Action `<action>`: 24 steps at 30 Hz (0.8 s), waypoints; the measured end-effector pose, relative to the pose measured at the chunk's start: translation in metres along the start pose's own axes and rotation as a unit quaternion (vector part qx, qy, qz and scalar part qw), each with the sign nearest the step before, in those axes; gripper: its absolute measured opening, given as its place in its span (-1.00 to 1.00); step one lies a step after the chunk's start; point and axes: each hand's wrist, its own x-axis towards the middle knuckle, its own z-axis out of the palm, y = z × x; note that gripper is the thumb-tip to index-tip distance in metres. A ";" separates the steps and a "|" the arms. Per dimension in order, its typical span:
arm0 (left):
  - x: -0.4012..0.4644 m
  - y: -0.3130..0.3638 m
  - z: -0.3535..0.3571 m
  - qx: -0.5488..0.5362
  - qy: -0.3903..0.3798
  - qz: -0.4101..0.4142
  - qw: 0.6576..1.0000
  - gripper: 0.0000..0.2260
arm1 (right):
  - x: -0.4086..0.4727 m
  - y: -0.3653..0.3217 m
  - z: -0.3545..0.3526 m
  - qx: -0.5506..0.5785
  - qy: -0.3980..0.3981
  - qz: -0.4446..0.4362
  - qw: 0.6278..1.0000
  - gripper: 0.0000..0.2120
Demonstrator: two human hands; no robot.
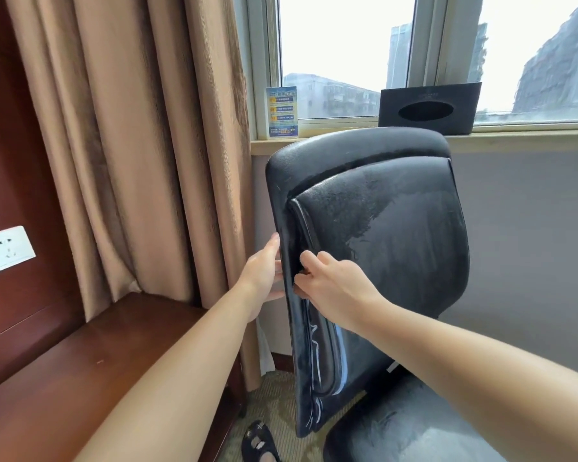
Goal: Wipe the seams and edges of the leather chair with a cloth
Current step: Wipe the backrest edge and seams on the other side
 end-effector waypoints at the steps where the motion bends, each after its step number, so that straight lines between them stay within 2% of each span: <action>1: 0.000 0.000 0.000 0.002 0.000 -0.001 1.000 -0.70 | 0.000 -0.001 -0.002 -0.013 -0.006 -0.015 1.000 -0.76; 7: 0.001 -0.006 0.001 -0.006 0.002 -0.005 1.000 -0.73 | 0.009 0.000 -0.008 -0.032 0.019 0.031 0.999 -0.77; 13: 0.000 -0.006 0.001 -0.005 0.001 -0.017 1.000 -0.65 | -0.016 -0.015 0.002 -0.057 -0.037 -0.078 0.995 -0.78; 18: 0.003 -0.009 0.000 -0.005 0.007 -0.004 1.000 -0.72 | 0.001 -0.002 -0.001 -0.018 0.011 0.011 1.000 -0.76; 22: 0.002 -0.008 0.000 0.003 0.010 0.000 1.000 -0.74 | -0.003 -0.004 0.002 -0.007 0.009 -0.027 1.000 -0.75; 24: 0.002 -0.005 0.000 0.008 0.011 -0.003 1.000 -0.74 | 0.001 0.000 0.001 -0.002 0.029 0.006 1.000 -0.75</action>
